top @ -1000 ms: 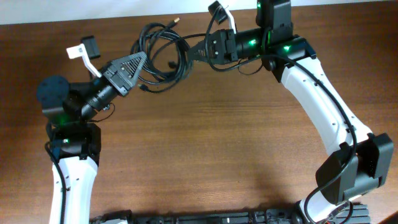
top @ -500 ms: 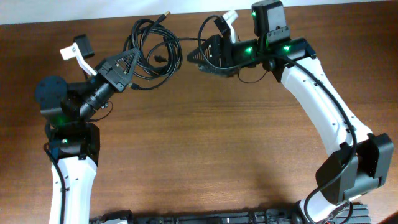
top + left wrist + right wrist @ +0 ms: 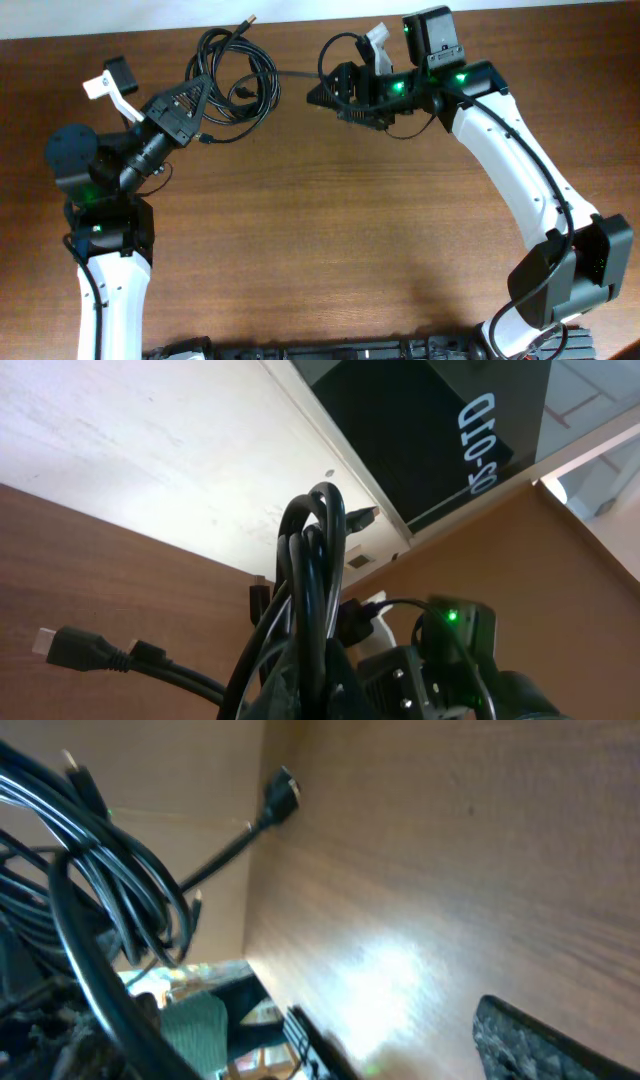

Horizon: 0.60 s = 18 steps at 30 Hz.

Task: Untangle cables
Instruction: 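Release the cables from the right gripper and pull it back rightward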

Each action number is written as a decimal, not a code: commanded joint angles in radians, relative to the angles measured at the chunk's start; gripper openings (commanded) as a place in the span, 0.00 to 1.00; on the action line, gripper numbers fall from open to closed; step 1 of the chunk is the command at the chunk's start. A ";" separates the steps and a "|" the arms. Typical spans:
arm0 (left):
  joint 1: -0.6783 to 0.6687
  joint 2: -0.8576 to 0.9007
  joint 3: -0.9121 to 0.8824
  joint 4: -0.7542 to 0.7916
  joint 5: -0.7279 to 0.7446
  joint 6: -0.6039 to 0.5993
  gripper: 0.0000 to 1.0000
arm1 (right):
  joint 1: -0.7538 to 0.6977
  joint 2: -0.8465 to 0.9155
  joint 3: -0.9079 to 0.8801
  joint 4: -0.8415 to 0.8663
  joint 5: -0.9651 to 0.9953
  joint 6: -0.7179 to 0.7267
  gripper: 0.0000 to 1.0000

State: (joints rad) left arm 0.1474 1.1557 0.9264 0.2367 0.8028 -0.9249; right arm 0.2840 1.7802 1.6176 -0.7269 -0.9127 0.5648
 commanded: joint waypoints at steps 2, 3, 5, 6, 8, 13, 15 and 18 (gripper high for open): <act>0.011 -0.003 0.009 0.013 -0.037 -0.006 0.00 | 0.005 -0.006 0.008 -0.102 0.004 -0.033 0.99; 0.011 -0.003 0.009 0.013 -0.045 -0.006 0.00 | 0.010 -0.006 0.008 -0.118 0.005 -0.058 0.99; 0.011 -0.003 0.009 0.016 -0.049 -0.006 0.00 | 0.013 -0.006 0.008 -0.141 0.009 -0.091 0.99; 0.011 -0.003 0.009 0.016 -0.050 -0.006 0.00 | 0.013 -0.006 0.008 -0.154 0.008 -0.105 0.99; 0.011 -0.003 0.009 0.016 -0.053 -0.006 0.00 | 0.013 -0.006 0.008 -0.160 0.008 -0.105 0.99; 0.011 -0.003 0.009 0.015 -0.060 -0.006 0.00 | 0.018 -0.006 0.008 -0.156 -0.054 -0.216 0.99; 0.011 -0.003 0.009 0.015 -0.060 -0.006 0.00 | 0.018 -0.006 0.008 -0.156 -0.107 -0.298 0.99; 0.011 -0.003 0.009 0.015 -0.049 -0.006 0.00 | 0.018 -0.006 0.008 -0.156 -0.161 -0.420 0.99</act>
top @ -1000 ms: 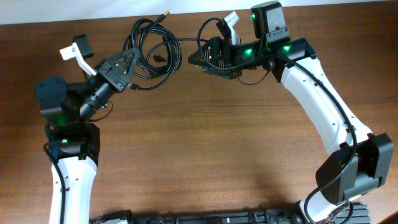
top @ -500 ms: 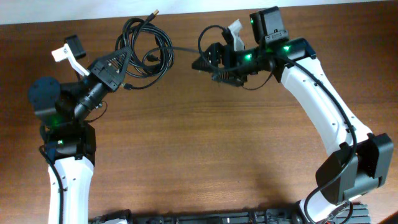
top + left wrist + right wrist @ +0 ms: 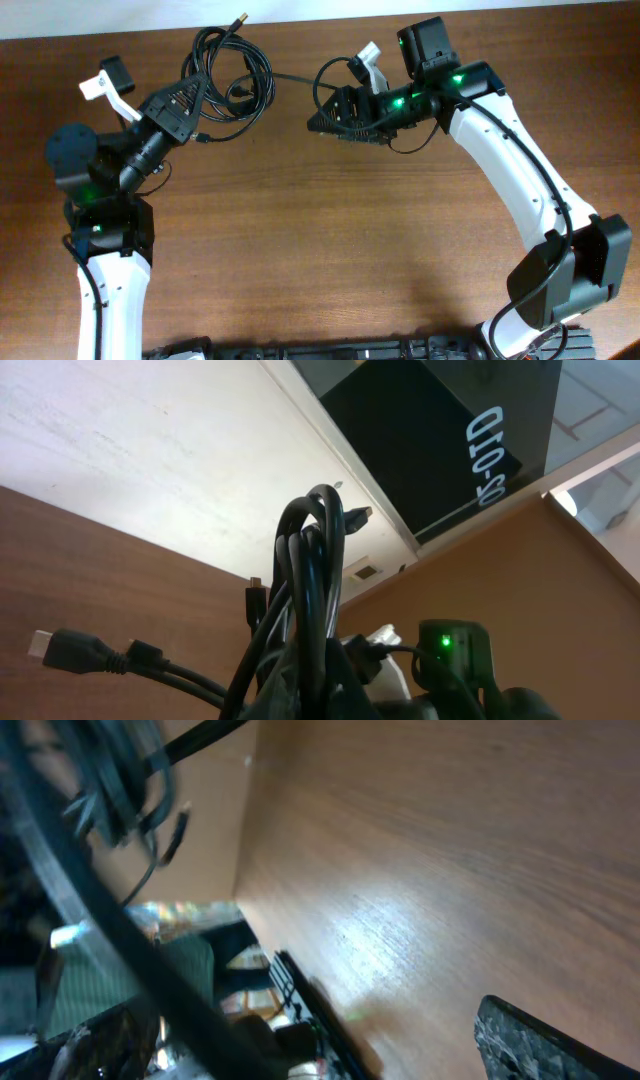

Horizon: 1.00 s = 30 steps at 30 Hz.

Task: Untangle cables
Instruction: 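Release the cables from the right gripper and pull it back rightward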

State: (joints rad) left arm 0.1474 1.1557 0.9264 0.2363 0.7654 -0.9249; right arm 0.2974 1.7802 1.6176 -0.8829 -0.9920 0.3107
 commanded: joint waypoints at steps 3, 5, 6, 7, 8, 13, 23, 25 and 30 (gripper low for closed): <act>0.011 -0.003 0.009 0.016 0.000 -0.005 0.00 | 0.003 -0.006 0.008 0.000 -0.105 -0.253 0.99; 0.011 -0.003 0.009 0.016 0.000 -0.005 0.00 | 0.003 -0.006 0.008 0.000 -0.185 -0.359 0.99; 0.011 -0.003 0.009 0.016 0.000 -0.005 0.00 | 0.004 -0.006 0.008 0.000 -0.227 -0.406 0.99; 0.011 -0.003 0.009 0.016 0.000 -0.005 0.00 | 0.005 -0.006 0.008 0.000 -0.295 -0.481 0.99; 0.011 -0.003 0.009 0.016 -0.002 -0.004 0.00 | 0.005 -0.006 0.008 0.000 -0.329 -0.520 0.99; 0.011 -0.003 0.009 0.016 -0.070 -0.003 0.00 | 0.005 -0.006 0.008 0.000 -0.374 -0.569 0.99; 0.008 -0.003 0.009 0.016 -0.073 -0.105 0.00 | 0.019 -0.006 0.008 0.000 -0.376 -0.485 0.99; -0.006 -0.003 0.009 0.016 -0.074 -0.109 0.00 | 0.037 -0.006 0.009 0.009 -0.402 -0.486 0.98; -0.054 -0.003 0.009 0.016 -0.074 -0.123 0.00 | 0.072 -0.006 0.009 0.058 -0.453 -0.485 0.86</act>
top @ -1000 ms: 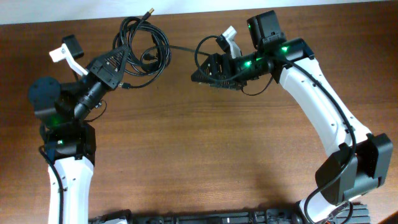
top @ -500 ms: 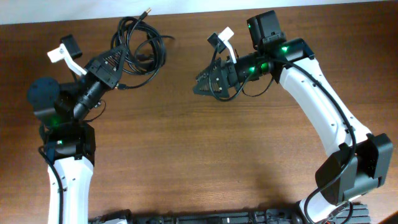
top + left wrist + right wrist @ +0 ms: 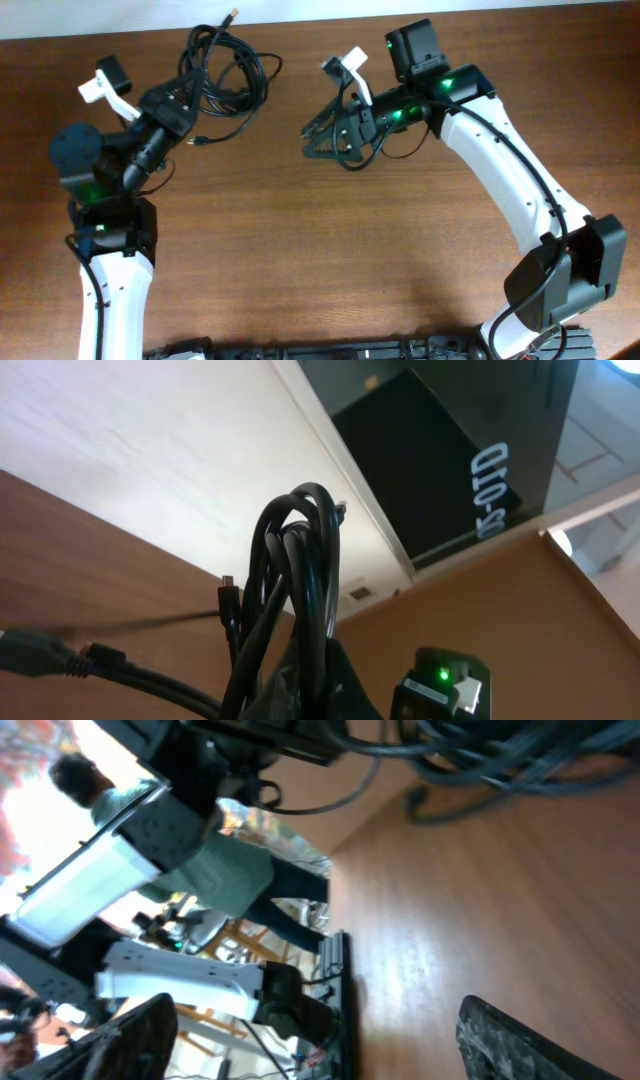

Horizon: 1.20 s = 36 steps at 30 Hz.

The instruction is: Untangle cables

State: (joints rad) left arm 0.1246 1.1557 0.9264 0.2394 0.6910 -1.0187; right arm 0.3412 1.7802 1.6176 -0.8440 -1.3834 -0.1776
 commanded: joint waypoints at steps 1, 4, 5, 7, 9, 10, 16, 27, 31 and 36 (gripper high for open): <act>-0.043 -0.003 0.009 0.013 0.001 -0.029 0.00 | 0.040 -0.006 0.009 0.037 -0.061 0.003 0.85; -0.069 -0.003 0.009 0.013 0.002 -0.037 0.00 | 0.047 -0.006 0.009 0.062 -0.061 0.014 0.85; -0.077 -0.003 0.009 0.013 0.003 -0.045 0.00 | 0.047 -0.006 0.009 0.077 -0.060 0.043 0.85; -0.090 -0.003 0.009 0.013 0.003 -0.047 0.00 | 0.045 -0.006 0.009 0.109 -0.037 0.112 0.85; -0.106 -0.003 0.009 0.014 0.002 -0.048 0.00 | 0.045 -0.006 0.009 0.177 0.005 0.244 0.85; -0.112 -0.003 0.009 0.014 0.000 -0.055 0.00 | 0.045 -0.006 0.009 0.201 0.020 0.298 0.85; -0.120 -0.003 0.009 0.020 -0.056 -0.213 0.00 | 0.048 -0.006 0.009 0.354 0.200 0.668 0.85; -0.124 -0.003 0.009 0.009 -0.267 -0.563 0.00 | 0.174 -0.006 0.009 0.755 0.352 1.022 0.67; -0.124 -0.003 0.009 0.010 -0.314 -0.637 0.00 | 0.188 -0.006 0.009 0.743 0.385 1.033 0.67; -0.125 -0.003 0.009 0.021 -0.287 -0.651 0.00 | 0.188 -0.006 0.009 0.743 0.422 1.050 0.57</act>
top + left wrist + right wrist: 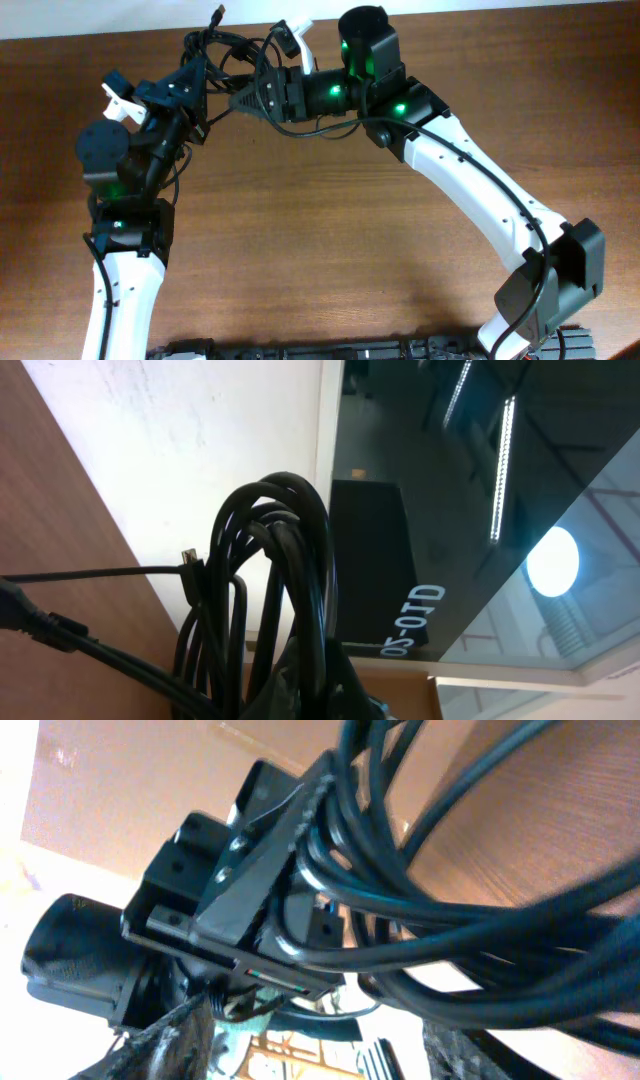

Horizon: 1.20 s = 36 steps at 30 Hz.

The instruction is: Untangle cables

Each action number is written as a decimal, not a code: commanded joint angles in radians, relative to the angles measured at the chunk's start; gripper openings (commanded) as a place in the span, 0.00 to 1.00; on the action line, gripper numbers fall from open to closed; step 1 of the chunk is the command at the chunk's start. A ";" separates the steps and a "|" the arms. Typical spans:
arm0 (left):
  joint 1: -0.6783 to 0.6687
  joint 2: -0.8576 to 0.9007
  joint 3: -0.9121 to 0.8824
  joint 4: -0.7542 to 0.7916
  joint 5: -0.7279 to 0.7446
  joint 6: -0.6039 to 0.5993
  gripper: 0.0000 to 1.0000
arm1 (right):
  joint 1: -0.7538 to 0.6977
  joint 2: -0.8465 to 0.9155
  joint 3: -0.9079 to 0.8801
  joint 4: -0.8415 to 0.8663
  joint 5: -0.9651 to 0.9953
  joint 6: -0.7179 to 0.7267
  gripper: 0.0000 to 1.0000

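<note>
A tangled bundle of black cables (228, 52) hangs at the table's far left, one plug (217, 14) sticking out past the back edge. My left gripper (192, 82) is shut on it; in the left wrist view the cable loops (285, 550) rise out of my left gripper (322, 685). My right gripper (243, 100) points left, right beside the bundle. In the right wrist view my right gripper (320, 1055) is open, with the thick cables (470, 910) and the clamped left gripper (235, 915) close in front.
The brown wooden table (330, 250) stretches out in front of both arms. Its back edge (480, 8) runs just behind the bundle, with a white wall beyond. The two arms nearly meet at the far left.
My right gripper, then open over the table's middle well away from the bundle, now sits up against the bundle by the left gripper. The left gripper has raised and tilted the bundle.
At first a thin strand stretched from the bundle, held by my left gripper, to my right gripper. It stayed taut a moment later. Then the right gripper was open and away, with the strand back at the bundle. Now it is open at the bundle.
</note>
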State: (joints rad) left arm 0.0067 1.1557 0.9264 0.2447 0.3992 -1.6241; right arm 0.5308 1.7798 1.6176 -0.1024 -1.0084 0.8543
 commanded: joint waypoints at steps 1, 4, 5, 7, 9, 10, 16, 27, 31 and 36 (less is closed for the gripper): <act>-0.007 -0.003 0.009 0.016 0.013 -0.052 0.00 | -0.002 -0.006 0.009 0.002 0.058 0.018 0.55; -0.007 -0.003 0.009 0.033 0.043 -0.066 0.00 | -0.003 -0.006 0.009 0.001 0.128 0.019 0.54; -0.007 -0.003 0.009 0.037 0.050 -0.066 0.00 | -0.003 -0.006 0.009 0.002 0.151 0.019 0.54; -0.007 -0.003 0.009 0.046 0.055 -0.066 0.00 | -0.003 -0.006 0.009 0.002 0.195 0.019 0.52; -0.007 -0.003 0.009 0.047 0.065 -0.066 0.00 | -0.003 -0.006 0.009 0.002 0.214 0.019 0.48; -0.007 -0.003 0.009 0.050 0.073 -0.066 0.00 | -0.003 -0.006 0.009 0.002 0.224 0.019 0.47; -0.007 -0.003 0.009 0.054 0.118 -0.066 0.00 | -0.003 -0.006 0.009 0.001 0.262 0.019 0.34; -0.007 -0.003 0.009 0.053 0.154 -0.066 0.00 | -0.003 -0.006 0.009 -0.103 0.332 0.014 0.07; -0.006 -0.003 0.009 0.053 0.155 -0.066 0.00 | -0.003 -0.006 0.009 -0.203 0.376 -0.039 0.04; -0.002 -0.003 0.009 0.061 0.154 -0.066 0.00 | -0.003 -0.006 0.009 -0.346 0.480 -0.092 0.04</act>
State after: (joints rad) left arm 0.0067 1.1561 0.9257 0.2817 0.5278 -1.6775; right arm 0.5312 1.7794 1.6196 -0.3927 -0.6533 0.8158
